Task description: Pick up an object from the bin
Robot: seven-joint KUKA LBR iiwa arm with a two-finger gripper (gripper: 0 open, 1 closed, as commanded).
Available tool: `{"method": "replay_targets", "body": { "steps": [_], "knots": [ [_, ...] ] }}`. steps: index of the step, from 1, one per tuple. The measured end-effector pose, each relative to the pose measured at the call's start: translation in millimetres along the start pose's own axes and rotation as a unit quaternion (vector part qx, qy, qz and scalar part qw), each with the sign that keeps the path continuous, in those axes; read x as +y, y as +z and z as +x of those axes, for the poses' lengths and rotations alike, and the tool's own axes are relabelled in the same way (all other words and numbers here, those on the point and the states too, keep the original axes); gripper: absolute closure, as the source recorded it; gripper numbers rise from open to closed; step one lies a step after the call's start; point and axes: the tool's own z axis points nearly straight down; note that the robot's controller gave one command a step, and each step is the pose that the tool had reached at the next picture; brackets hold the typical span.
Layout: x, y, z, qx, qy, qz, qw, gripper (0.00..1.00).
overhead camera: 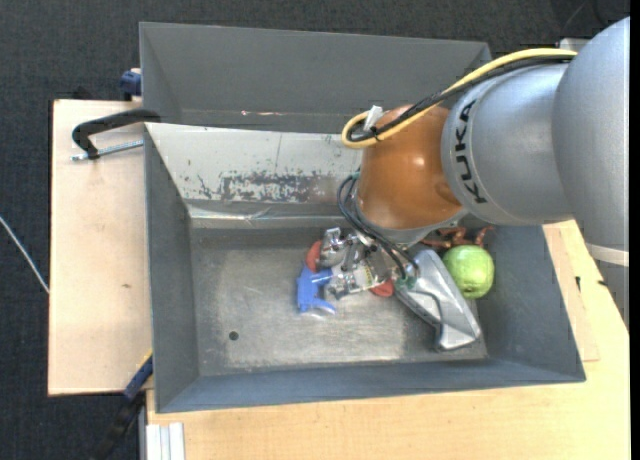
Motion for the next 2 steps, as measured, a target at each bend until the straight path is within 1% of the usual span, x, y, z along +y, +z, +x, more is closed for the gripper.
{"method": "replay_targets", "body": {
  "steps": [1, 2],
  "knots": [
    [0.0, 0.0, 0.0, 0.0, 0.0, 0.0, 1.0, 1.0],
    [11.3, -177.5, -3.9, -0.0024, -0.016, 0.001, 0.9999, 1.0]
  ]
}}
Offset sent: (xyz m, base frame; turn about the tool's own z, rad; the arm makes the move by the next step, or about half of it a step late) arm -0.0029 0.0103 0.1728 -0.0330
